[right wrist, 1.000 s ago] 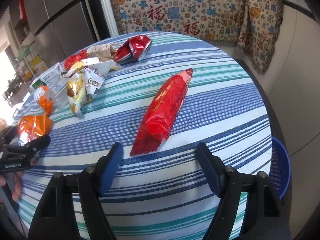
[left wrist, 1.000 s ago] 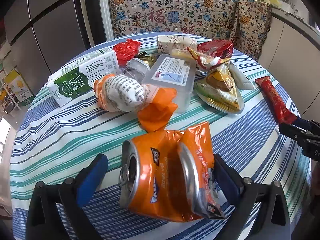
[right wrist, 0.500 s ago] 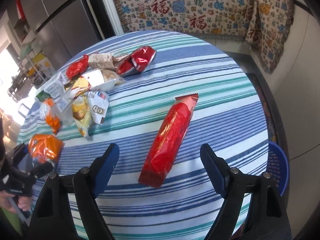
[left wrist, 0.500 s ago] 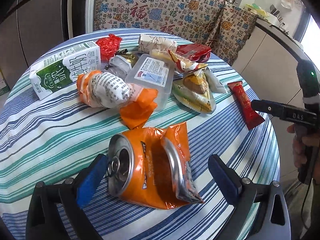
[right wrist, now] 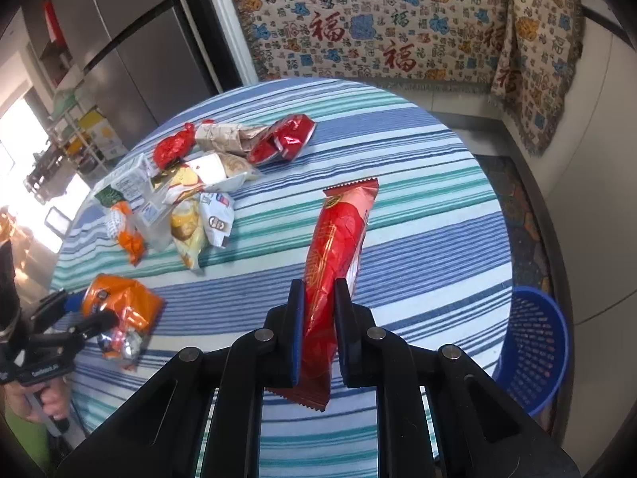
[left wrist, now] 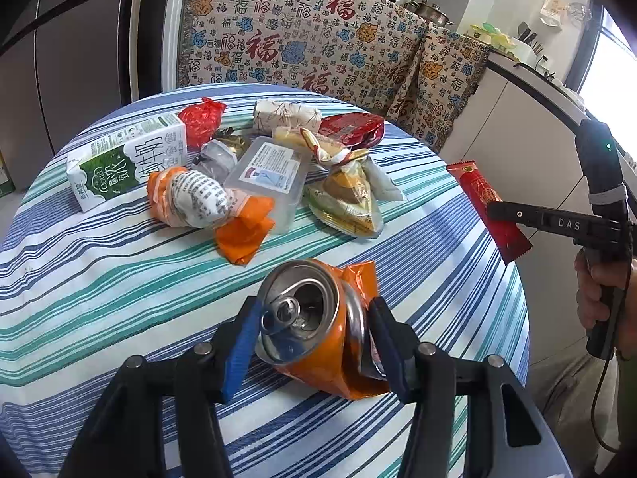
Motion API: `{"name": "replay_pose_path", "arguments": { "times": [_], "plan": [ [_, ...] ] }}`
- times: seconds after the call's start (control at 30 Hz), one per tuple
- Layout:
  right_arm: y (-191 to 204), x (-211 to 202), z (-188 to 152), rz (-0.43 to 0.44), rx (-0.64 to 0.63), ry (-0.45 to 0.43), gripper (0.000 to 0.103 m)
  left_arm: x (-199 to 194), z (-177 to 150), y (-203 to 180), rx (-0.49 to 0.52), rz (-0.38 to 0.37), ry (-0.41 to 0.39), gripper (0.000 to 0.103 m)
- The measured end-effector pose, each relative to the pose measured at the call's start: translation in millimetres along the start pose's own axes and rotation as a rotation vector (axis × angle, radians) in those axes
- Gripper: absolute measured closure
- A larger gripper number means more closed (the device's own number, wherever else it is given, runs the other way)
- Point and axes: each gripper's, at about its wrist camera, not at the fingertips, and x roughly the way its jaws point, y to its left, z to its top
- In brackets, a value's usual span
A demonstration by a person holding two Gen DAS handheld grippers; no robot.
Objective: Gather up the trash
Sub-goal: 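Carry the can and red wrapper to the blue basket and release both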
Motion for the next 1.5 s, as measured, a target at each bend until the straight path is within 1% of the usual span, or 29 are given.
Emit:
{"name": "replay_pose_path", "arguments": {
  "times": [0.07,0.23,0.4,0.6,0.83,1.0,1.23,1.37,1.5],
  "plan": [
    [-3,-2,-5,-0.007,0.007,0.001,0.09,2,-2,-4,-0.003,0.015,0.002,0.049],
    [-12,-14,-15,0.011,0.023,-0.024,0.09,-1,1,-18,0.0,-0.014,-0.019,0.05],
    [-29,-17,-23,0.012,0.044,-0.017,0.09,5,13,-35,-0.024,-0.036,-0.029,0.05],
    [-74,-43,-29,-0.02,0.123,-0.065,0.09,22,38,-93,0.038,-0.1,-0.037,0.05],
    [-131,-68,-40,-0.081,0.198,-0.09,0.09,49,66,-162,0.115,-0.185,-0.022,0.049],
    [-178,-83,-49,-0.133,0.253,-0.104,0.09,77,82,-215,0.179,-0.235,0.013,0.049],
    [-253,-80,-65,-0.191,0.34,-0.059,0.09,137,86,-290,0.242,-0.299,0.097,0.049],
    [-295,-65,-74,-0.215,0.387,-0.024,0.09,180,83,-325,0.264,-0.308,0.146,0.049],
    [-322,-50,-84,-0.217,0.403,-0.003,0.09,219,75,-348,0.27,-0.298,0.193,0.049]
  ]
}}
